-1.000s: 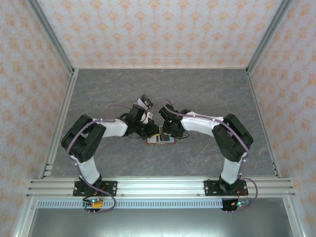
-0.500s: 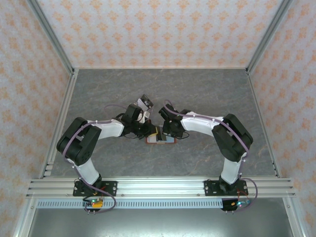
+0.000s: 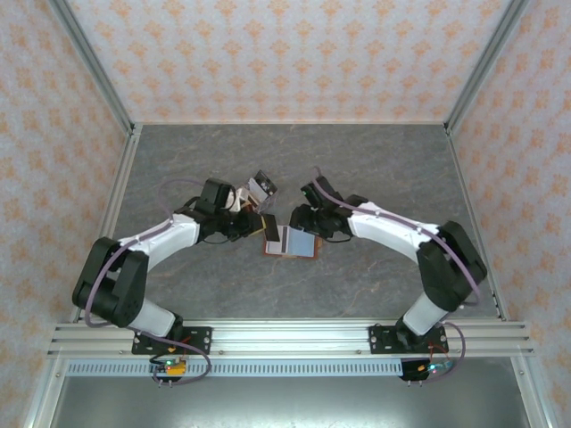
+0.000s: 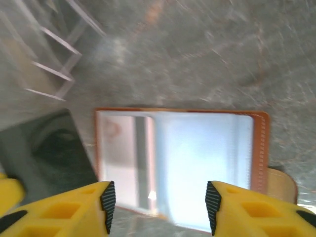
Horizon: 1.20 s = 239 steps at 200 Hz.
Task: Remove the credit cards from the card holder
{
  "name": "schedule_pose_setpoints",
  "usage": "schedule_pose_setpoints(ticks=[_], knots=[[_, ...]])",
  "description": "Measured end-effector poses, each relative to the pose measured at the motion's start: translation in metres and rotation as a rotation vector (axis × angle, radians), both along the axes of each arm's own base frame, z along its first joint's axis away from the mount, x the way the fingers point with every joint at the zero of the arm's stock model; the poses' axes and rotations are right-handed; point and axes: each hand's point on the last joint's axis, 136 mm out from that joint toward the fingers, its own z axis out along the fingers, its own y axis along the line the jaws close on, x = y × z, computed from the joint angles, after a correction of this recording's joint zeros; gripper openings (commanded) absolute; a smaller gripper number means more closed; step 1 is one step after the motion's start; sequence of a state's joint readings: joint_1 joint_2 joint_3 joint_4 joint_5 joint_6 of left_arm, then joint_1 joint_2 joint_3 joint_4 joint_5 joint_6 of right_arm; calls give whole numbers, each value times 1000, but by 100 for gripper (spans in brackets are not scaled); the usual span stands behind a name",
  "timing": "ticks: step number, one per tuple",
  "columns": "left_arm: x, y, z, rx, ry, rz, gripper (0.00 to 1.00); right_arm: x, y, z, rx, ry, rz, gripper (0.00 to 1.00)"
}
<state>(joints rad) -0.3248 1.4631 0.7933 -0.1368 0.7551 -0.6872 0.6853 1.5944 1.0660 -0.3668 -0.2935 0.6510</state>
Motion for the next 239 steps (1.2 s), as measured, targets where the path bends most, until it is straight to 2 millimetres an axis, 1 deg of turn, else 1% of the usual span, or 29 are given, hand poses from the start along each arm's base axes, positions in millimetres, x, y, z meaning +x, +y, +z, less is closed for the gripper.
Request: schedule_pose_setpoints(ticks=[23, 47, 68, 87, 100, 117, 149, 167, 192, 203, 239], knots=[[3, 1, 26, -29, -53, 31, 0, 8, 7, 28, 149, -48, -1, 68], [11, 0, 53, -87, -106, 86, 0, 17, 13, 46, 288, -58, -7, 71], [21, -2, 72, -148, -137, 132, 0, 26, 17, 60, 405, -52, -23, 71], [28, -5, 84, -204, -143, 169, 0, 34, 22, 79, 512, -59, -20, 72], [33, -7, 93, -245, -149, 191, 0, 36, 27, 91, 572, -63, -3, 72], [38, -9, 107, -301, -163, 210, 0, 35, 34, 101, 626, -57, 25, 71], [46, -15, 130, -383, -186, 220, 0, 34, 42, 114, 701, -48, 47, 63], [49, -16, 136, -405, -191, 223, 0, 38, 41, 124, 753, -63, 45, 57], [50, -18, 135, -419, -176, 228, 0, 42, 36, 125, 792, -67, 24, 44], [50, -18, 135, -421, -169, 228, 0, 43, 34, 123, 800, -59, 12, 41], [50, -19, 135, -426, -162, 225, 0, 42, 34, 128, 821, -64, 14, 26]])
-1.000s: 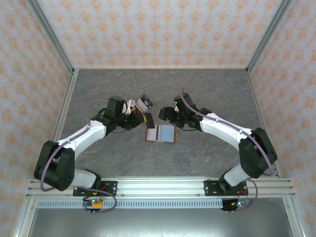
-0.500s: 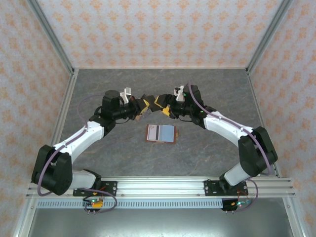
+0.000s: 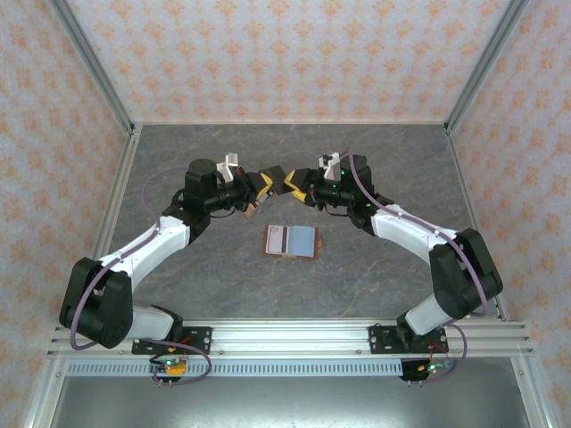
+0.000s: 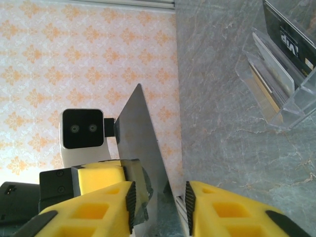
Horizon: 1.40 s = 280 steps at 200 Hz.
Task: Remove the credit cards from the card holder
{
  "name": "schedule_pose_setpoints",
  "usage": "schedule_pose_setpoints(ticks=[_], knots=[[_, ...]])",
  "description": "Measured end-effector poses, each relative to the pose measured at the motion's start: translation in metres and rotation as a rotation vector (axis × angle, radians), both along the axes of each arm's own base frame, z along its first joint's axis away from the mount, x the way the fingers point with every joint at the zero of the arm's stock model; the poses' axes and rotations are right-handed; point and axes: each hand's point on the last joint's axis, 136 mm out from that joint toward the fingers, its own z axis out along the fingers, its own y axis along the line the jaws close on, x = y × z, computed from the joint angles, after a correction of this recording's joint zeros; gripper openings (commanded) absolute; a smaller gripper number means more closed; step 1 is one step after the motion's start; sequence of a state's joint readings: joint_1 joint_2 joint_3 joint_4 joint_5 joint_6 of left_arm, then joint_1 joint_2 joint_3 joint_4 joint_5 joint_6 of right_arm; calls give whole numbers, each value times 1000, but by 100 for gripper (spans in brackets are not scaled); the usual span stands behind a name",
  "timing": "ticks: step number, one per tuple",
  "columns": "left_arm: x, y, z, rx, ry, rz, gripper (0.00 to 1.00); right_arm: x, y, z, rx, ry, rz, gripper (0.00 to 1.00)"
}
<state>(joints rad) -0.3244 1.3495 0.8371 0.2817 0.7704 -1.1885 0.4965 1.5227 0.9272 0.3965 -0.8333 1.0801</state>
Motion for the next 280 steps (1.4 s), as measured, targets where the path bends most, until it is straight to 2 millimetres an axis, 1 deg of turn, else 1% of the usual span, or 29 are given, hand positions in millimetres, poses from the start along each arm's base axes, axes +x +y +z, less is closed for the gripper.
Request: schedule_pose_setpoints(ticks=[19, 38, 46, 52, 58, 76, 82, 86, 98, 110, 123, 140, 161, 180, 196, 214, 231, 255, 280], knots=[[0, 0, 0, 0, 0, 0, 0, 0, -1, 2, 5, -5, -3, 17], [1, 2, 0, 0, 1, 4, 0, -1, -2, 2, 7, -3, -8, 10], [0, 2, -1, 2, 4, 4, 0, -2, -2, 4, 7, -11, -8, 5], [0, 2, -2, 4, 11, 4, 6, -3, -3, 6, 7, -18, -7, 2], [-1, 2, -4, 7, 16, 3, 15, -3, -3, 8, 7, -25, -9, 0], [-4, 5, -7, 30, 31, 9, 38, -7, -5, 12, -5, -46, -6, 0], [-6, 8, -9, 47, 35, 18, 50, -8, -7, 13, -15, -55, -11, 0], [-7, 9, -11, 57, 42, 22, 55, -9, -8, 14, -23, -60, -12, 0], [-11, 16, -15, 100, 59, 41, 65, -10, -13, 13, -58, -79, -26, 0], [-15, 22, -18, 151, 67, 54, 77, -11, -19, 8, -115, -99, -35, 0], [-19, 30, -21, 212, 72, 71, 84, -9, -24, 1, -189, -118, -46, 0], [-21, 47, -31, 302, 87, 115, 92, -4, -29, -8, -297, -151, -49, 0], [-24, 70, -47, 405, 120, 168, 100, 10, -24, -14, -420, -203, -31, 0], [-26, 88, -63, 478, 155, 205, 100, 25, -12, -20, -528, -271, 6, 0], [-31, 101, -78, 540, 193, 227, 100, 36, 3, -27, -600, -335, 51, 0], [-37, 110, -89, 585, 228, 235, 100, 46, 19, -40, -666, -389, 96, 0], [-42, 115, -96, 615, 251, 240, 100, 55, 30, -55, -725, -436, 132, 0], [-46, 121, -101, 647, 272, 246, 100, 65, 35, -76, -792, -486, 149, 0], [-47, 126, -109, 673, 299, 251, 100, 82, 36, -83, -835, -555, 119, 0]])
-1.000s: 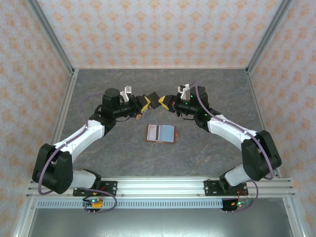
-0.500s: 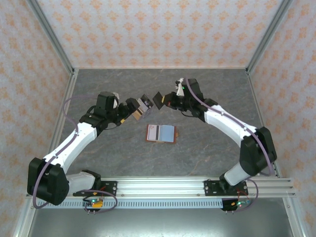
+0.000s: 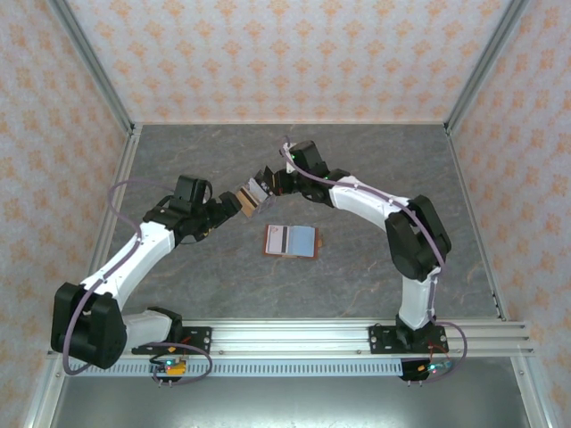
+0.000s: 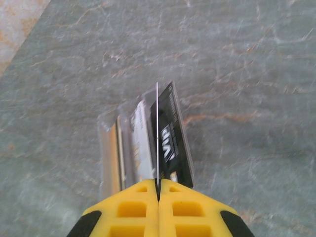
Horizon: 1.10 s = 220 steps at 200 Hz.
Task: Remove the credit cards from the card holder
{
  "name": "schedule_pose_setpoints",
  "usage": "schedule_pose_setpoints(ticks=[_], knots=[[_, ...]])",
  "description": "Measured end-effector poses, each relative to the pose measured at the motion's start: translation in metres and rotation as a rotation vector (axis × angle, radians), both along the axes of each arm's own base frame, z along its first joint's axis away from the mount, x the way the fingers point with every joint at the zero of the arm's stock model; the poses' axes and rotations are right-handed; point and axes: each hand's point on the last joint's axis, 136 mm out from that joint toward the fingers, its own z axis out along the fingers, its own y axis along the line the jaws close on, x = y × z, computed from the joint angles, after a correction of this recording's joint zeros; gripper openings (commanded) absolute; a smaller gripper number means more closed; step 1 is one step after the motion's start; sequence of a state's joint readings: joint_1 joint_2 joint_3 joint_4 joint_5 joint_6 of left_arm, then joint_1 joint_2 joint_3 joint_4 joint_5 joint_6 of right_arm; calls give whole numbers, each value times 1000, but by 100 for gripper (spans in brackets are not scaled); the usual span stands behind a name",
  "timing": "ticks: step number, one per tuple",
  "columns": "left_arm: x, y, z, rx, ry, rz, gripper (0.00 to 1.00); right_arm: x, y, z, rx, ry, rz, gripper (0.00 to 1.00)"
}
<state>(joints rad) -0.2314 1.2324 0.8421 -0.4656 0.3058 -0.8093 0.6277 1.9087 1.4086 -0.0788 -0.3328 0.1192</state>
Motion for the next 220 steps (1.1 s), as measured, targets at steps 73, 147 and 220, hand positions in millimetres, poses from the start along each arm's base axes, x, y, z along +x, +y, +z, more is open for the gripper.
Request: schedule_pose_setpoints(ticks=[73, 147, 220], knots=[[0, -3, -24, -1, 83, -11, 100, 20, 10, 4, 18, -124, 17, 0], [3, -9, -20, -29, 64, -26, 100, 19, 10, -21, -27, -111, 45, 16], [3, -9, -20, -21, 58, -41, 100, 17, 9, -23, -23, -77, 28, 37]])
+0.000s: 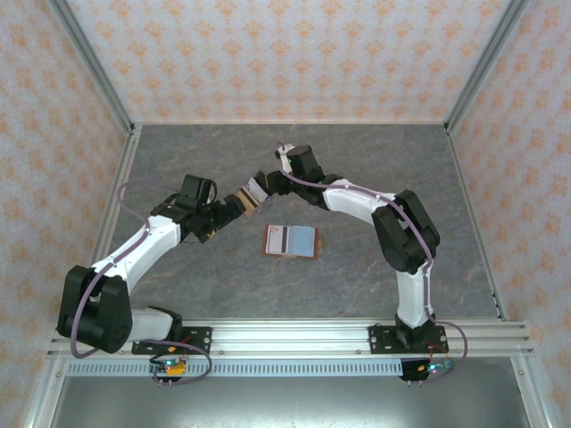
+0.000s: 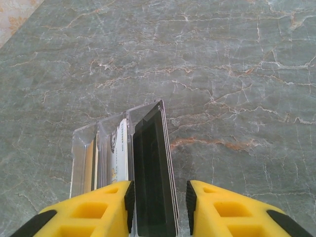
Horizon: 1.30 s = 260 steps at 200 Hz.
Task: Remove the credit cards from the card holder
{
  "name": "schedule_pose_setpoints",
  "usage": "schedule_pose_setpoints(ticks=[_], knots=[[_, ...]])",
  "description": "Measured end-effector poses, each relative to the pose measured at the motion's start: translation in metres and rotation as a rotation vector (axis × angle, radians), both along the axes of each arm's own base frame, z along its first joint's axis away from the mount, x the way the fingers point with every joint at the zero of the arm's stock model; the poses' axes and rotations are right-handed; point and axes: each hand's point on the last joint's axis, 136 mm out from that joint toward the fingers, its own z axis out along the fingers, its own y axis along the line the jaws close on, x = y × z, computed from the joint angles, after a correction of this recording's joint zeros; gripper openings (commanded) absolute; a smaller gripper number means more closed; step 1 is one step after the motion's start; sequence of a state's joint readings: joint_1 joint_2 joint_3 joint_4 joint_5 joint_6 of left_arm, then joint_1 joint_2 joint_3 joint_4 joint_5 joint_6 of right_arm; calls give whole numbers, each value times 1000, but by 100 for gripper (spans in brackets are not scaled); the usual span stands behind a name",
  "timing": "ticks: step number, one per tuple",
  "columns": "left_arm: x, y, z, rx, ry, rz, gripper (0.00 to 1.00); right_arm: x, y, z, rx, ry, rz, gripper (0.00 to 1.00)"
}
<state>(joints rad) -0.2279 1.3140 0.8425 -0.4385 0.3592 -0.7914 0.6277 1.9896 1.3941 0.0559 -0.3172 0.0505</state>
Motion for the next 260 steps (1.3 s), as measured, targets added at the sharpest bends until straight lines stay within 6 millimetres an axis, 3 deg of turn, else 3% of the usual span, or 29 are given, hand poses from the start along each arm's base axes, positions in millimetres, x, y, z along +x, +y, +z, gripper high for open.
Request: schedule_pose_setpoints(ticks=[33, 68, 86, 109, 148, 173, 199, 260], knots=[[0, 0, 0, 9, -6, -20, 100, -15, -15, 10, 10, 61, -61, 46], [3, -1, 8, 35, -16, -65, 100, -50, -47, 47, 66, 137, -175, 52], [6, -2, 10, 42, -25, -79, 100, -74, -59, 54, 70, 189, -237, 55], [6, -2, 8, 50, -16, -89, 100, -110, -61, 42, 35, 280, -274, 55], [7, 0, 4, 56, -1, -74, 100, -159, -56, -8, -105, 389, -299, 50], [6, 2, 3, 65, 5, -61, 100, -166, -56, -34, -210, 385, -326, 49], [2, 4, 0, 76, 25, -58, 100, -158, -60, -53, -295, 384, -374, 47], [-1, 4, -2, 77, 38, -69, 100, -143, -54, -68, -342, 392, -431, 48]])
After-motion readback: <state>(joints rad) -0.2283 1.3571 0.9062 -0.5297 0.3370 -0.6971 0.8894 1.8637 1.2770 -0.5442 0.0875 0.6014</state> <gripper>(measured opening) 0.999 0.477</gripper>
